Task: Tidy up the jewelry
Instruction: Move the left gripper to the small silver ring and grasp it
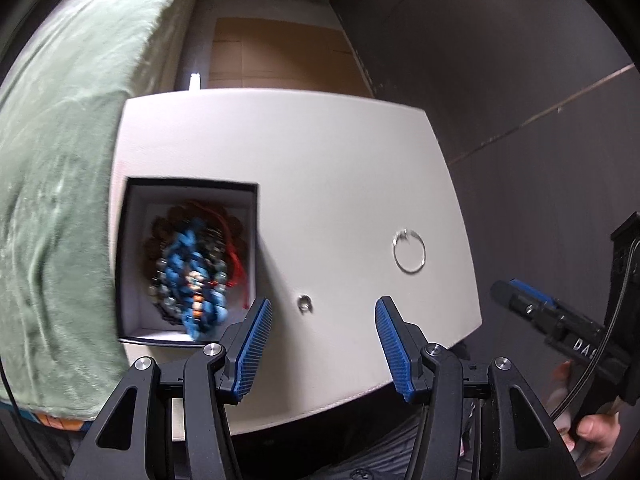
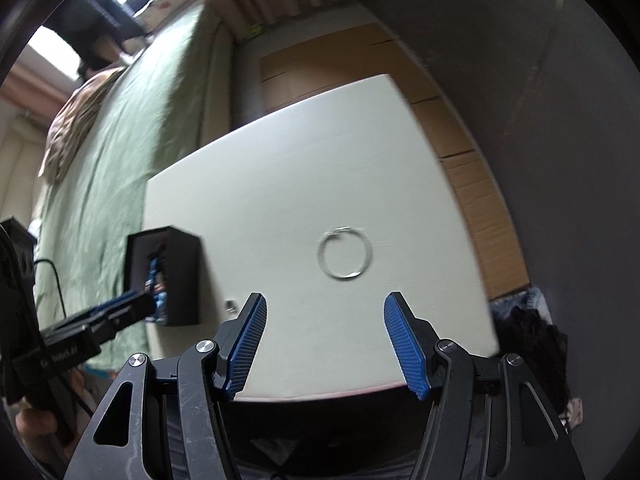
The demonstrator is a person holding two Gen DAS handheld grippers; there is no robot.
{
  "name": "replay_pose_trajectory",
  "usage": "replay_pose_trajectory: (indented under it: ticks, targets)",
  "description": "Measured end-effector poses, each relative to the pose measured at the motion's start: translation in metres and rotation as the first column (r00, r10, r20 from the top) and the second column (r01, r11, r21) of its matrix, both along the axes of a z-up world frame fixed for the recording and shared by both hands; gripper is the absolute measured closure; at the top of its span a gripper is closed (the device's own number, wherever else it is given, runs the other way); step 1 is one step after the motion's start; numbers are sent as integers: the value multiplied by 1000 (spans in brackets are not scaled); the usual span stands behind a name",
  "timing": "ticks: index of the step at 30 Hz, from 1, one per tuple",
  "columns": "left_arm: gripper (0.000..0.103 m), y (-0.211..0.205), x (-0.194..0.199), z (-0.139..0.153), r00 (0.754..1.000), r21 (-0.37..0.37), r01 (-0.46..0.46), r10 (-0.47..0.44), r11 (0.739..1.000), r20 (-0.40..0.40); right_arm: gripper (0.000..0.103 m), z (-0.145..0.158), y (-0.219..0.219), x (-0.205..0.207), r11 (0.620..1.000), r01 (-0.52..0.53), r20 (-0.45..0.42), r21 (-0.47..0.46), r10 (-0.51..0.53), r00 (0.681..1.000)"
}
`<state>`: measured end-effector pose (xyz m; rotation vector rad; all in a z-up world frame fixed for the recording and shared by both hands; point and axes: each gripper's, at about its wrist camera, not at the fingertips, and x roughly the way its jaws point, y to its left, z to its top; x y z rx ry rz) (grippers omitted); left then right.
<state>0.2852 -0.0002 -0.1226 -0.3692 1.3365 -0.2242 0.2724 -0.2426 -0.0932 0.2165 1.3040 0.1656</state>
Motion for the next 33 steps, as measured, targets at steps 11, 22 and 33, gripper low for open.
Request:
replay_pose_trajectory:
  ticks: [11, 22, 33]
  targets:
    - [64, -43, 9, -38, 994, 98, 77, -69, 992, -88, 41, -18, -35, -13, 996, 72, -36, 49, -70, 997]
    - [72, -72, 28, -70, 977, 297, 181, -137, 938, -163, 41, -30, -58, -21, 990, 121, -54, 69, -117, 992]
    - [78, -87, 36, -93, 965, 382, 237, -172, 893, -196, 41, -39, -64, -24, 989, 133, -60, 65, -129, 990]
